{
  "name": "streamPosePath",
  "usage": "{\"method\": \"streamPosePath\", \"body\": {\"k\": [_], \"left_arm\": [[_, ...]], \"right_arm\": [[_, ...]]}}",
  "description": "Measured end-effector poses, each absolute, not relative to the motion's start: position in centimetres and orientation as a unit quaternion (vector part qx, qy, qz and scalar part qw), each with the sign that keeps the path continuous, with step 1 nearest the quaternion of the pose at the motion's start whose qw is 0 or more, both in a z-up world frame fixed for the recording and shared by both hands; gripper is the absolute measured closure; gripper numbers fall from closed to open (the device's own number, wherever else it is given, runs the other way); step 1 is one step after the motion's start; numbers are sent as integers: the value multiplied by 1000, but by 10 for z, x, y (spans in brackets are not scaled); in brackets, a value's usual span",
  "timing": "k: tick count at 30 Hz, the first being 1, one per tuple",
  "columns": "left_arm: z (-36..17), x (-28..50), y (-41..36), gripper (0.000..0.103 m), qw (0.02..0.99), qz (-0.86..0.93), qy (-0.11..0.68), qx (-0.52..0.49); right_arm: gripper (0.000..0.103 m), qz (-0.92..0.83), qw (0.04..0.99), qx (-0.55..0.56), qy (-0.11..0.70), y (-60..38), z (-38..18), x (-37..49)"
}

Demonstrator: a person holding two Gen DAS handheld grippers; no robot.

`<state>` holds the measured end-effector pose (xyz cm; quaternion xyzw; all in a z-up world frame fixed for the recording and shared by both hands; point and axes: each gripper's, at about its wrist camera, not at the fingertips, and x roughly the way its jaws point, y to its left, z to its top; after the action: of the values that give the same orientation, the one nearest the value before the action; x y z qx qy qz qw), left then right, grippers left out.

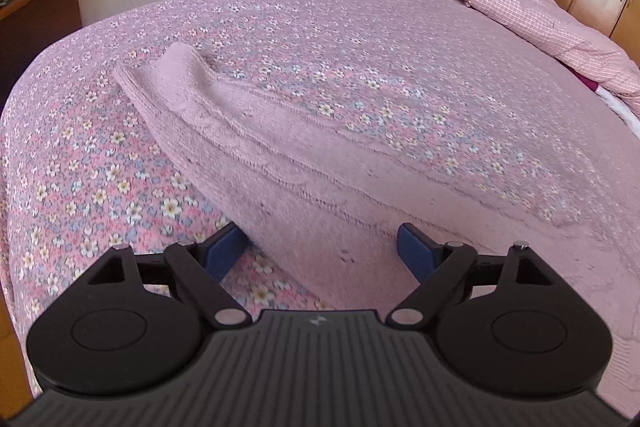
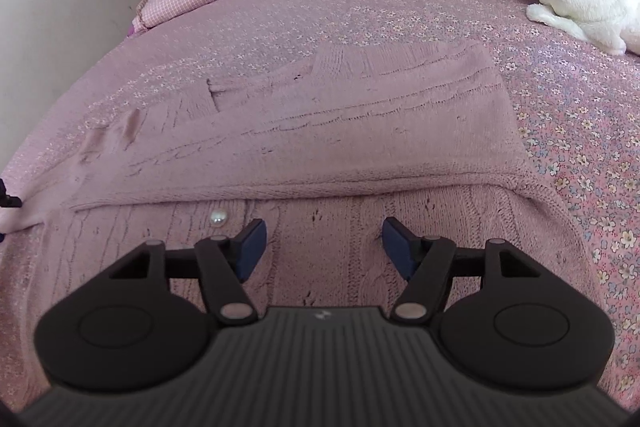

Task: Fold small clothes
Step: 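Move the left gripper to the other sleeve cuff of the cardigan, then grasp the sleeve cuff with the left gripper and lift it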

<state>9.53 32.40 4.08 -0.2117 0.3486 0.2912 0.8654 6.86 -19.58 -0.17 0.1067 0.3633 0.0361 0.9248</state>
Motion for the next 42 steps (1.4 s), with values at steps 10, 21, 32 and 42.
{"method": "streamPosePath", "body": {"k": [10,21,32,42], "left_arm": [[31,122,333,10,867,317,342,-175],[29,129,342,12,871,317,329,-178],[41,119,330,88,899,297,286,-149],[99,85,280,88,941,244,193,-131]], "right_arm": [[37,34,926,102,361,-194,-5,72],[36,35,928,100,356,-196,-7,74],[37,33,927,113,356,-200,-4,76],[36,23,930,139,338,-214,5,68]]}}
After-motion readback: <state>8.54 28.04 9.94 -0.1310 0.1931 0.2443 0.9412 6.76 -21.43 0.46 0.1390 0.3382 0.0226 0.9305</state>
